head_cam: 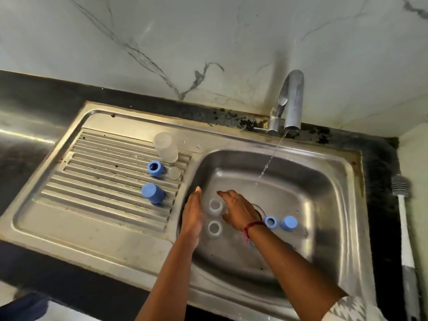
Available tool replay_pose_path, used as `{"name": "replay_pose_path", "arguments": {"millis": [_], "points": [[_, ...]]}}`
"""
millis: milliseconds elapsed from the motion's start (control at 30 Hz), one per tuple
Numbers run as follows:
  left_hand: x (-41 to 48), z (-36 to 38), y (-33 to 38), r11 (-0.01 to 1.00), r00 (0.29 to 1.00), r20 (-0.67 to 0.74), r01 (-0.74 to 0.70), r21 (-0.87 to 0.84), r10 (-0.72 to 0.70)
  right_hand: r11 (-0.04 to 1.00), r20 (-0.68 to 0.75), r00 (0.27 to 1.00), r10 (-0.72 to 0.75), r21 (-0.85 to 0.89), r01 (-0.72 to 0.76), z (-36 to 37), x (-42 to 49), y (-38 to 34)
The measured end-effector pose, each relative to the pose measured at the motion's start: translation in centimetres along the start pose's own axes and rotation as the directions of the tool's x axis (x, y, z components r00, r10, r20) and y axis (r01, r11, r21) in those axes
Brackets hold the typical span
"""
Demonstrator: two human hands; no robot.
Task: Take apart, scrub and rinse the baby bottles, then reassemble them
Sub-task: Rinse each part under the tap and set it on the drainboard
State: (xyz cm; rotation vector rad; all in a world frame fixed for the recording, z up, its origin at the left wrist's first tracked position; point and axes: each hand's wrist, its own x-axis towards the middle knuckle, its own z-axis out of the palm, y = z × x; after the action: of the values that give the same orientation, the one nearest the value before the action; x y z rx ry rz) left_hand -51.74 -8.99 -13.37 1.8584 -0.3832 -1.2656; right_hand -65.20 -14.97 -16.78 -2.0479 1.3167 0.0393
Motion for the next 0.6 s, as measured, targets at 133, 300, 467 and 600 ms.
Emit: {"name": "replay_pose_path", "arguments": {"millis": [133,300,467,600], "points": [[0.0,-0.4,0.4,0.997,1.0,0.021,0.003,-0.077,-0.002,0.996,0.051,0.998,-0.042,-0.077,0.046,0.8,1.8,-0.7],[0.8,-0.4,0.5,0.996,0.999,0.049,0.015,-0.092,-0.01,0.993,0.063,0.997,-0.049,-0.106,0.055,1.1,2.9,-0.7],[1.3,-0.6,0.7,0.997,0.996,0.084,-0.002,-0.073,0.008,1.0,0.013,1.0,-0.024,-0.009,0.024,1.2,3.2,-1.0],[1.4,-0.6,1.2,0.998,0.991,0.131,-0.027,-0.056,0.034,0.958,-0.117,0.986,0.116,0.276,-0.08,0.7,3.1,-1.3]]}}
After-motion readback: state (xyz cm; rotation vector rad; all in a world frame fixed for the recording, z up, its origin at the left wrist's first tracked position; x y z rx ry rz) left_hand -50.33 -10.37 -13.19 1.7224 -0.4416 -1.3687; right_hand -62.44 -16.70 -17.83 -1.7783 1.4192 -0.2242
